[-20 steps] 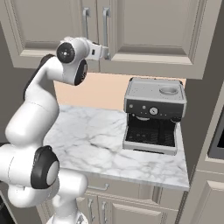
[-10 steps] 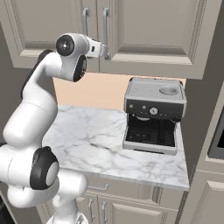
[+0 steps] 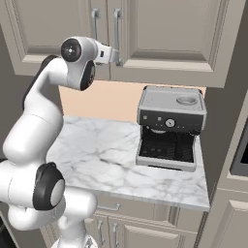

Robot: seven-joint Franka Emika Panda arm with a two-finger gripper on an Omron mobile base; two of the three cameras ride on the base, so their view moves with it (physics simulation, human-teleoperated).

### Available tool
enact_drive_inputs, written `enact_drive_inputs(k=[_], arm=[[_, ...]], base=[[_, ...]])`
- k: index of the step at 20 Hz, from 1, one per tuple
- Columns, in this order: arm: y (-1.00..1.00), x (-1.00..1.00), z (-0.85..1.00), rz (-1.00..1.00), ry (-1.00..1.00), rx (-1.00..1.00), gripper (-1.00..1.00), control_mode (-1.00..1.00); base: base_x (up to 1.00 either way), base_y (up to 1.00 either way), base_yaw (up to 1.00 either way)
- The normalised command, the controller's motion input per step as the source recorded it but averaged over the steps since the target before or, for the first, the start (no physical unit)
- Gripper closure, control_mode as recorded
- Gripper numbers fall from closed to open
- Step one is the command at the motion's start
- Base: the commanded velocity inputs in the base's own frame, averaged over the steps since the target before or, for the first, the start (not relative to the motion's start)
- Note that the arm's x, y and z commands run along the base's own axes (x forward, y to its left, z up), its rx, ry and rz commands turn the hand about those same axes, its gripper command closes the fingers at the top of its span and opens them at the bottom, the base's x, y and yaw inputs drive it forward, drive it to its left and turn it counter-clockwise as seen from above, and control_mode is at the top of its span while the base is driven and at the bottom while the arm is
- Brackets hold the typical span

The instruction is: Open the cabinet directly in front. Then move the liquor and the cup to the dining counter with the candle on it.

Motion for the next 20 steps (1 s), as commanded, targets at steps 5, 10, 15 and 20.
enact_drive_inputs(k=[5, 10, 15, 20], arm=[[0.0, -0.32, 0.15, 0.0, -0.05, 0.0, 1.0, -1.0], [0.14, -0.48, 0.3, 0.0, -0.03, 0.0, 1.0, -1.0], [0.24, -0.56, 0.33, -0.07, 0.0, 0.0, 1.0, -1.0], [0.25, -0.69, 0.27, -0.12, 0.0, 0.0, 1.0, -1.0]], base=[[0.0, 0.0, 0.0], [0.0, 0.0, 0.0], [0.0, 0.0, 0.0], [0.0, 0.0, 0.0]])
